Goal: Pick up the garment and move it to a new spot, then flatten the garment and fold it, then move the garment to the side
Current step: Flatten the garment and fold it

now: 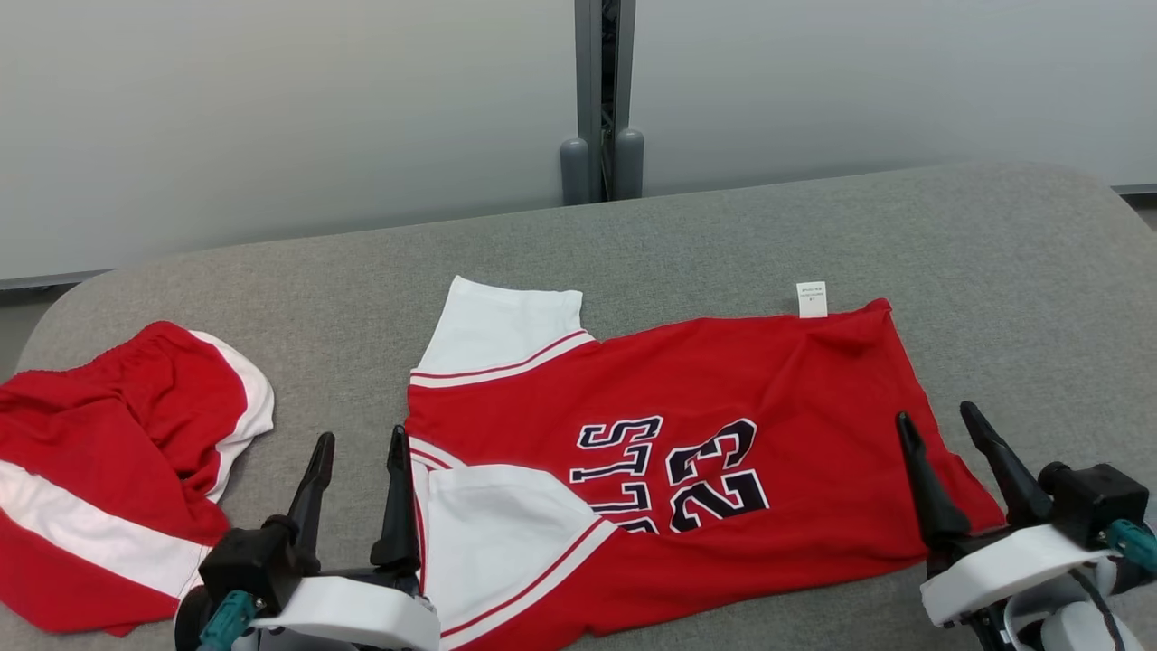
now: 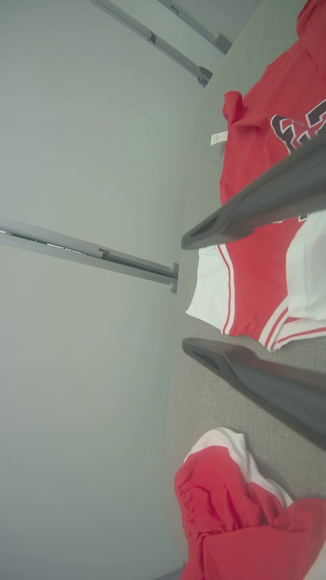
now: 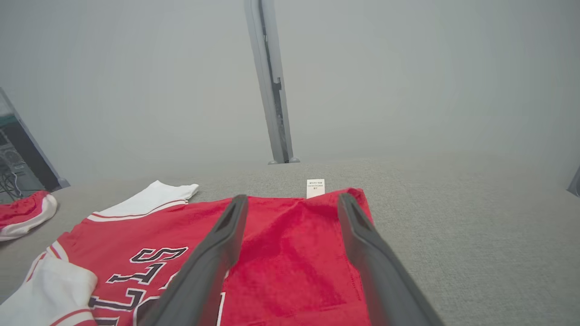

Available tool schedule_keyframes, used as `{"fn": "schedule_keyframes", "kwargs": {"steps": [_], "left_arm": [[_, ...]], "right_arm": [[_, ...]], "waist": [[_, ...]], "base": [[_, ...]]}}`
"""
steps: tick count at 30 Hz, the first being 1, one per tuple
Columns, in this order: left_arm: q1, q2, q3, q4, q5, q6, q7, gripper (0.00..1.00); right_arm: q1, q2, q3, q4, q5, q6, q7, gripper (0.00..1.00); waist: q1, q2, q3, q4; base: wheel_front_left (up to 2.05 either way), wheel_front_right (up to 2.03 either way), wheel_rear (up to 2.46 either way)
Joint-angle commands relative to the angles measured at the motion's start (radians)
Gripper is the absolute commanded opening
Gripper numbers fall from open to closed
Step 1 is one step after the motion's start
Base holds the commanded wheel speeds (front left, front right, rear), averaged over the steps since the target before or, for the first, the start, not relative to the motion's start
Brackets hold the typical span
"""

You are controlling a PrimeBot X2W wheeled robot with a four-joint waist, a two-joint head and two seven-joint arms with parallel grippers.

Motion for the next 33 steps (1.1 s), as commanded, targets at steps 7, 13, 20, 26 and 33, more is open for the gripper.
{"fn": "schedule_keyframes", "kwargs": {"steps": [7, 13, 20, 26, 33], "left_arm": [[-0.045, -0.024, -0.008, 0.101, 0.015, 0.001, -0.049, 1.00], [-0.164, -0.005, -0.009, 0.218, 0.010, -0.038, -0.013, 1.00], [-0.444, 0.038, -0.033, 0.435, 0.034, -0.111, 0.079, 1.00], [-0.677, 0.059, -0.047, 0.651, 0.040, -0.156, 0.186, 1.00], [-0.914, 0.072, -0.056, 0.864, 0.051, -0.155, 0.309, 1.00]], "right_arm": [[0.062, 0.041, 0.010, -0.046, -0.061, 0.000, -0.007, 1.00], [0.043, 0.049, 0.035, -0.041, -0.066, 0.000, -0.007, 1.00], [-0.027, 0.038, 0.064, -0.058, -0.062, 0.000, -0.007, 1.00], [-0.083, 0.042, 0.077, -0.081, -0.057, 0.000, -0.007, 1.00], [-0.131, 0.047, 0.081, -0.093, -0.060, 0.000, -0.007, 1.00]], "waist": [[0.0000, -0.0001, -0.014, -0.019], [0.0000, -0.0001, 0.000, -0.046], [0.0000, -0.0001, 0.117, -0.099], [0.0000, -0.0001, 0.236, -0.138], [0.0000, -0.0001, 0.355, -0.185]], "base": [[0.00, 0.00, 0.00], [0.00, 0.00, 0.00], [0.00, 0.00, 0.00], [0.00, 0.00, 0.00], [0.00, 0.00, 0.00]]}}
